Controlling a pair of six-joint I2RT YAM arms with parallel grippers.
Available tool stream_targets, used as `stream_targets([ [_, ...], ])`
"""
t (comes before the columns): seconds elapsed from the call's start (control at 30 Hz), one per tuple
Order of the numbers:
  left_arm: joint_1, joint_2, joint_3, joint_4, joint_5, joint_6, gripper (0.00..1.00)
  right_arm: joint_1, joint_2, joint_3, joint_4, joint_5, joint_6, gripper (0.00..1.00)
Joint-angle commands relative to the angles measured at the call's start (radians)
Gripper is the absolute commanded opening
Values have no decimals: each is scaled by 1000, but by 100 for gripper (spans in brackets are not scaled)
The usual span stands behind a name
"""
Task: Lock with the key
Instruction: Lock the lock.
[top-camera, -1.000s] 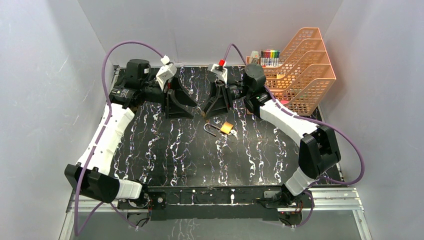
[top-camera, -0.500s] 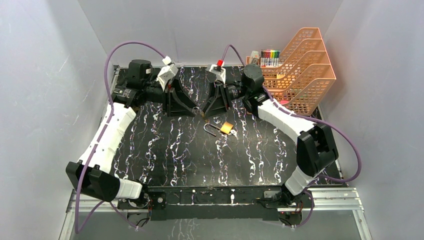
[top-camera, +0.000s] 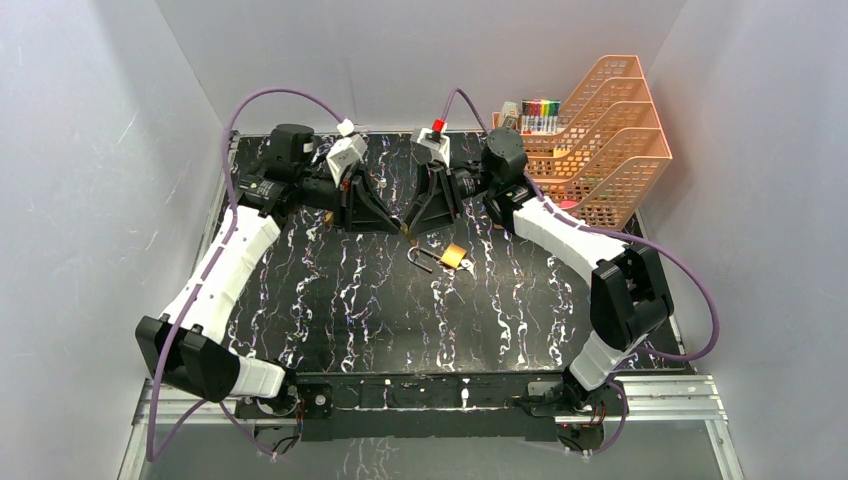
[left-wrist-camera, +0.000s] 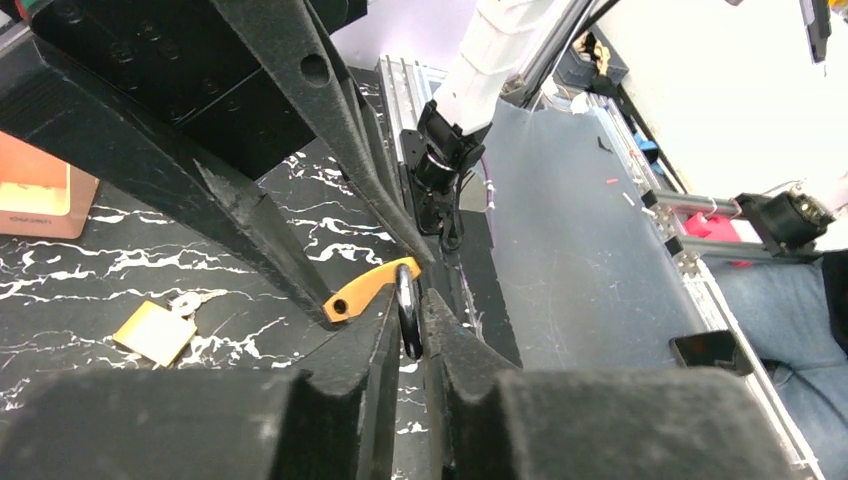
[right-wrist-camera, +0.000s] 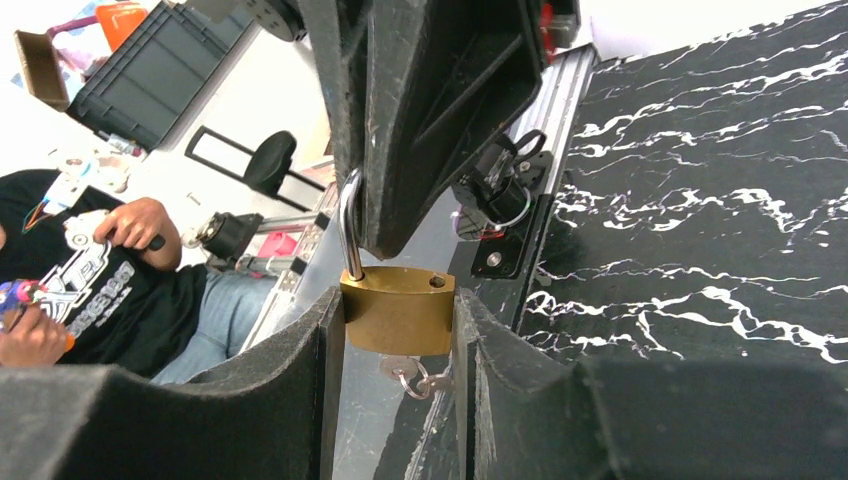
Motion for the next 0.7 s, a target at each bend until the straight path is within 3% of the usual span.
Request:
stream_targets([
  [0.0,-54,8,-25,47,21,-9,0,4,5,48,77,-2,20,0],
  [0.2,-59,-23,-36,134,-45,-69,0,0,0,54,87,-18,33,3],
  [0.4,-56,-107,-135,568,-134,-381,0,-77,-51,58,10,47,-9,61],
  [0.5,-52,-120,-143,710,-185,-486,0,-141,-146,28,-119,222,-150,90],
  [0.57,-52,-134,-150,770,-273,-515,0,-150,-262,-41,-196,443,-302,98],
  [0.67,-52,-156,-211,954,-376,-615,0,-148,-411,-203,-59,643,-316,99],
])
